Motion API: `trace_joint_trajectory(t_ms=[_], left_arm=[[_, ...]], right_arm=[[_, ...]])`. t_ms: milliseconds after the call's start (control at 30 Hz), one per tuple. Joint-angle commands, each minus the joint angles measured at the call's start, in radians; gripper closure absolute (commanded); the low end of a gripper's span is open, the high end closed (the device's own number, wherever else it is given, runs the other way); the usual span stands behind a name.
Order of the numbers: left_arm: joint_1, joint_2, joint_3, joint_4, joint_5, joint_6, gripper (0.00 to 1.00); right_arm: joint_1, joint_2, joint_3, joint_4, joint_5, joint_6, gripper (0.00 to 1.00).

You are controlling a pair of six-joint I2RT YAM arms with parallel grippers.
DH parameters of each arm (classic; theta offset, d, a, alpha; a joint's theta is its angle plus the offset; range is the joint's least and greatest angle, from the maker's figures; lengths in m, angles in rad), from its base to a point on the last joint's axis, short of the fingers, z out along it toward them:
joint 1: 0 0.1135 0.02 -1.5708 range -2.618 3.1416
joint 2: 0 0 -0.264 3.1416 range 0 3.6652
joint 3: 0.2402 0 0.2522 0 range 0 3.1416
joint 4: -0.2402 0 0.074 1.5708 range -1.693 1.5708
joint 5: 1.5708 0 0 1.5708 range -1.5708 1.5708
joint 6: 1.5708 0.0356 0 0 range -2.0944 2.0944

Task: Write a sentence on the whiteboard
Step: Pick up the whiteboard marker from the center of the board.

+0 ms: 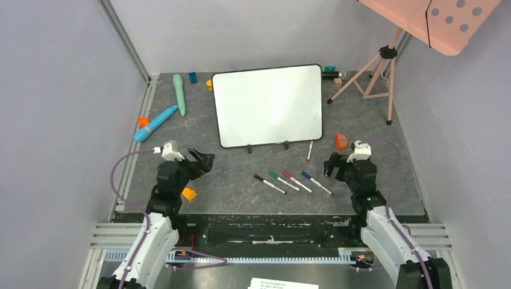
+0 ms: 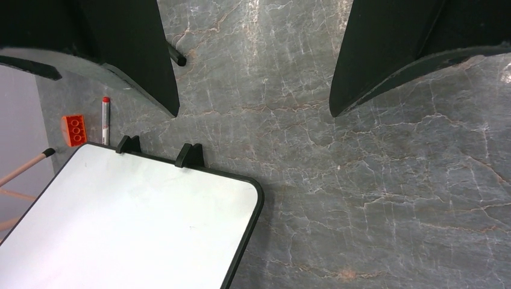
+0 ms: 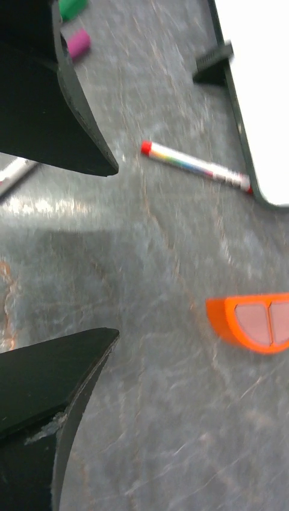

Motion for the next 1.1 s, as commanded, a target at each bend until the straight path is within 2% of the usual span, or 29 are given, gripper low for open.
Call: trace_joint_trajectory(t_ms=[0,67,167,300,467,567,867,1067], left_arm=[[-0.001,0.006,0.001,0.034,0.011,0.046,0.00],[-0.001,-0.001,0.004,0.013,-0.028,0.037,0.00],[-0.001,-0.003,-0.003,0.030,-0.004,0.037,0.00],[-0.001,0.009,-0.002,0.037,0.003,0.036,0.00],[-0.001,0.022,-0.001,0.044,0.013,0.035,0.00],[-0.001,0.022,-0.003,0.052,0.014,0.034,0.00],[-0.001,0.042,-0.002,0.063,0.018,0.028,0.00],[-0.001,0.050,-0.002,0.070,0.025,0.027,0.00]], right_arm=[[0.002,0.027,0.170,-0.156,-0.218,-0.087,0.01],[0.007,0.042,0.207,-0.182,-0.265,-0.090,0.06],[0.052,0.071,0.265,-0.247,-0.276,-0.115,0.05],[0.162,0.114,0.314,-0.297,-0.248,-0.145,0.13],[0.348,0.151,0.352,-0.346,-0.175,-0.163,0.13],[0.410,0.136,0.361,-0.367,-0.153,-0.148,0.17],[0.516,0.136,0.380,-0.410,-0.086,-0.132,0.17],[0.572,0.195,0.397,-0.397,-0.019,-0.136,0.13]])
